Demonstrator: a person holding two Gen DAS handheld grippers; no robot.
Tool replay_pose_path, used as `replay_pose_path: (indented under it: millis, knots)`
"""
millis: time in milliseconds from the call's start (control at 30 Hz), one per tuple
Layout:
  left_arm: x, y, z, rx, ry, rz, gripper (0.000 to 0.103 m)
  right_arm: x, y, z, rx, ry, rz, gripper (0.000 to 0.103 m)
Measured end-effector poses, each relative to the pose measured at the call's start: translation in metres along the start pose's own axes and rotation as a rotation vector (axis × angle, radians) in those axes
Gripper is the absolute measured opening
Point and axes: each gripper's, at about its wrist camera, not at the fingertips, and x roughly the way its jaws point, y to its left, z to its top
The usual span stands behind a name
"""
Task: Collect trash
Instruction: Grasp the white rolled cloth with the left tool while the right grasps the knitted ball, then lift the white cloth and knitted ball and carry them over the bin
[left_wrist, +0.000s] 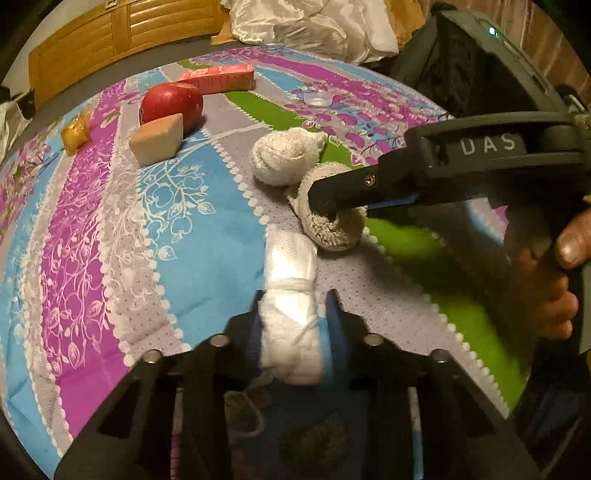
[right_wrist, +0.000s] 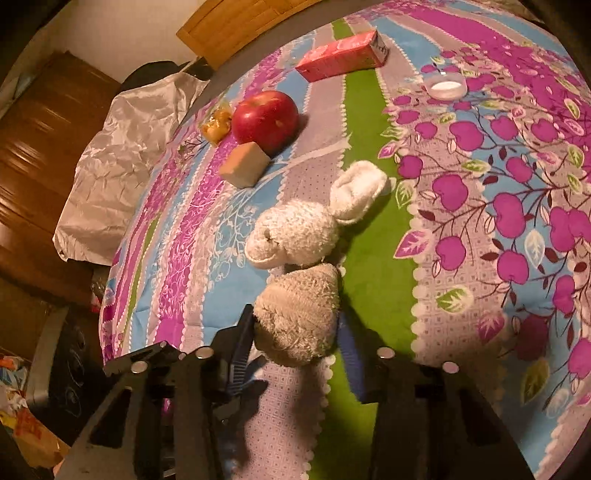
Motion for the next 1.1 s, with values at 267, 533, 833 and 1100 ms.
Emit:
replay_pose_path:
  millis: [267, 533, 833, 1100]
  knots:
    - [-0.031, -0.016, -0.012, -0.036, -0.008, 0.055, 0.025, -0.046, -0.011, -0.016, 0.026, -0.086, 0.014, 0.041]
    - [-0.06, -0.044, 0.007, -0.132, -0.06, 0.215, 0.025, -0.121, 0.008, -0.058, -0.099, -0.191, -0.1, 0.041]
    - [-0.081, -0.095, 0.04, -0.073, -0.131, 0.301, 0.025, -0.211, 0.012, -0.093, -0.154, -0.332, -0.194, 0.041]
    - [-0.093, -0.154, 0.076, 0.036, -0.211, 0.296, 0.025, -0.297, -0.019, -0.122, -0.059, -0.472, -0.243, 0.041]
